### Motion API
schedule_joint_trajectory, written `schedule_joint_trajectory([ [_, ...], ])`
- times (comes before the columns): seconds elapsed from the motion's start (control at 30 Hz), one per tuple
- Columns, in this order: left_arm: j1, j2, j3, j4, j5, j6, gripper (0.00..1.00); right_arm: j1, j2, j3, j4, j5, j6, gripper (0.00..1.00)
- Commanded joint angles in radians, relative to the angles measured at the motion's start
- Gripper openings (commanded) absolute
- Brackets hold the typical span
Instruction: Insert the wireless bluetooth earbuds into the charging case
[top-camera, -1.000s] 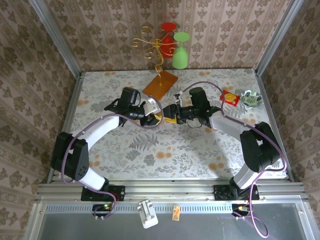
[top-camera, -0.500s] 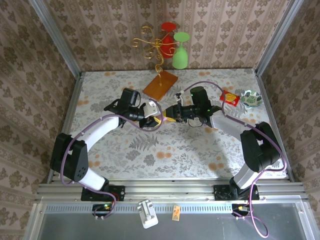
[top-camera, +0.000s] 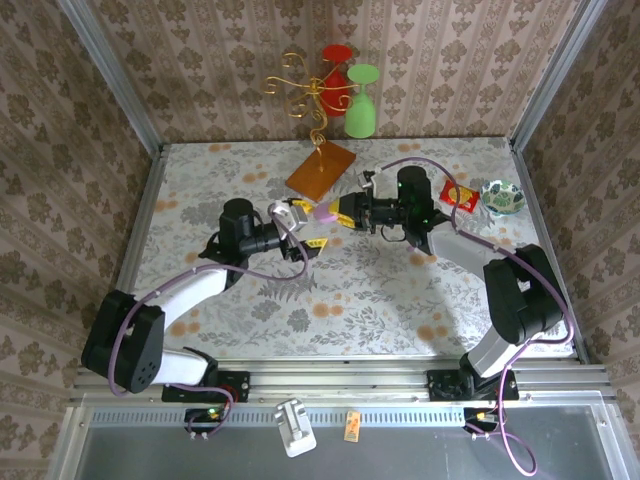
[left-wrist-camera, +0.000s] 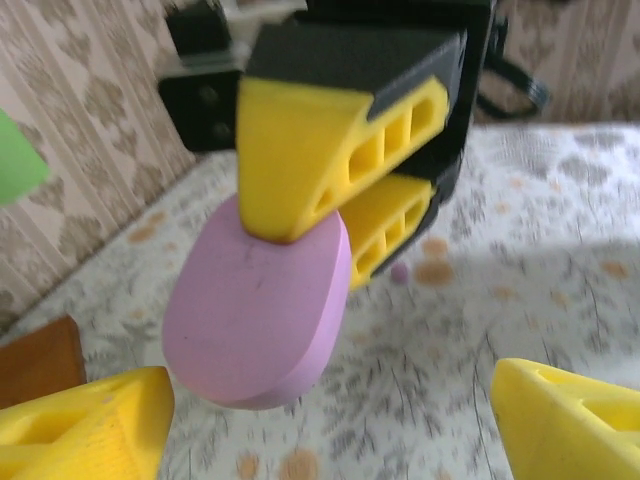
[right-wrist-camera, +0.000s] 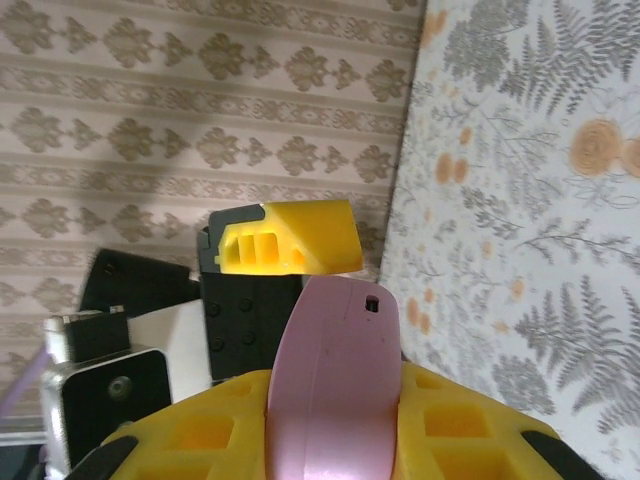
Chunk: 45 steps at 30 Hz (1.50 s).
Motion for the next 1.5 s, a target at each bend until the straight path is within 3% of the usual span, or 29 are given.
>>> schedule_joint_trajectory([
  [0.0, 0.026, 0.022, -0.029, 0.485, 0.065, -0.275, 0.83, 0.001, -0.026, -0.032, 0.314, -0.032, 0.248, 0.1],
  [0.1, 0.083, 0.084, -0.025, 0.692, 0.113, -0.454, 0.81, 0.007, 0.026, -0.057, 0.606, -0.003, 0.476, 0.09],
  [0.2, 0.082, 0.103, -0.018, 0.695, 0.14, -0.477, 0.79, 0.028, 0.063, -0.069, 0.771, 0.031, 0.592, 0.08],
  [0.43, 0.046, 0.094, -0.047, 0.696, 0.156, -0.453, 0.78, 0.078, 0.057, -0.075, 0.776, 0.048, 0.577, 0.08],
  [1.0, 0.0, 0.06, -0.051, 0.696, 0.229, -0.494, 0.43, 0.102, 0.038, -0.095, 0.788, 0.051, 0.563, 0.08],
  [1.07, -0.002, 0.062, -0.054, 0.696, 0.233, -0.49, 0.44, 0.104, 0.037, -0.094, 0.789, 0.052, 0.564, 0.07],
  [1.13, -0.002, 0.068, -0.056, 0.696, 0.239, -0.487, 0.56, 0.105, 0.034, -0.092, 0.791, 0.051, 0.566, 0.08],
  [1.2, -0.002, 0.073, -0.054, 0.696, 0.243, -0.487, 0.59, 0.105, 0.026, -0.09, 0.792, 0.052, 0.568, 0.08],
  [1.3, -0.004, 0.08, -0.051, 0.696, 0.244, -0.483, 0.59, 0.106, 0.018, -0.087, 0.79, 0.051, 0.568, 0.07],
  [1.47, -0.004, 0.083, -0.046, 0.696, 0.25, -0.479, 0.51, 0.104, 0.019, -0.092, 0.793, 0.057, 0.569, 0.08],
])
